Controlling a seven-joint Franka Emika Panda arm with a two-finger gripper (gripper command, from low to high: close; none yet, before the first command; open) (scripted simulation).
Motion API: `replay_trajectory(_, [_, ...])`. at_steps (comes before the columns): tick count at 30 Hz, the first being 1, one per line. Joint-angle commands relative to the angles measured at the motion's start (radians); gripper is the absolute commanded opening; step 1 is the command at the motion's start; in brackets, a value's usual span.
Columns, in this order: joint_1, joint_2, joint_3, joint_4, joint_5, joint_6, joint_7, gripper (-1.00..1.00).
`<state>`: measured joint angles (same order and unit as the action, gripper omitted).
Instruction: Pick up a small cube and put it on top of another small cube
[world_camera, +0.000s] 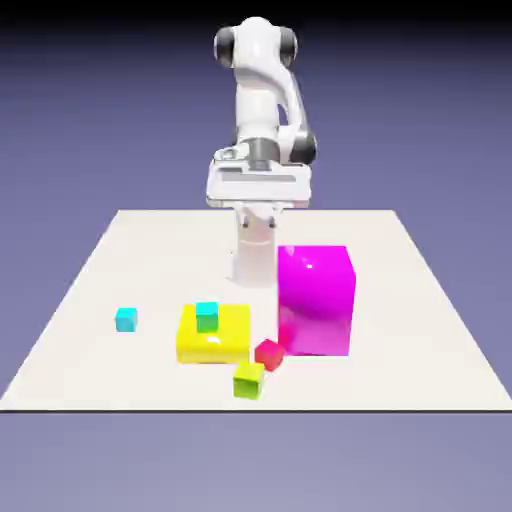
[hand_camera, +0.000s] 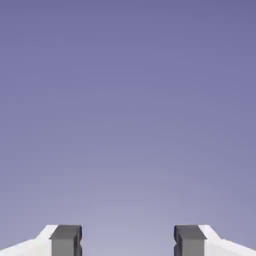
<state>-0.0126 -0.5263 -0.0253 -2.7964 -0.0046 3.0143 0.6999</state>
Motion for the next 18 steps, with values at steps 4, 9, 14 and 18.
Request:
replay_trajectory(4, [-0.082, 0.145, -0.084, 0.045, -0.015, -0.075, -0.136, 0.00])
replay_trajectory(9, [-0.183, 0.326, -0.189, 0.102, -0.034, -0.170, -0.307, 0.00])
replay_trajectory(14, [-0.285, 0.507, -0.293, 0.158, -0.053, -0.264, -0.478, 0.00])
replay_trajectory(18, [-0.367, 0.652, -0.377, 0.204, -0.068, -0.340, -0.614, 0.00])
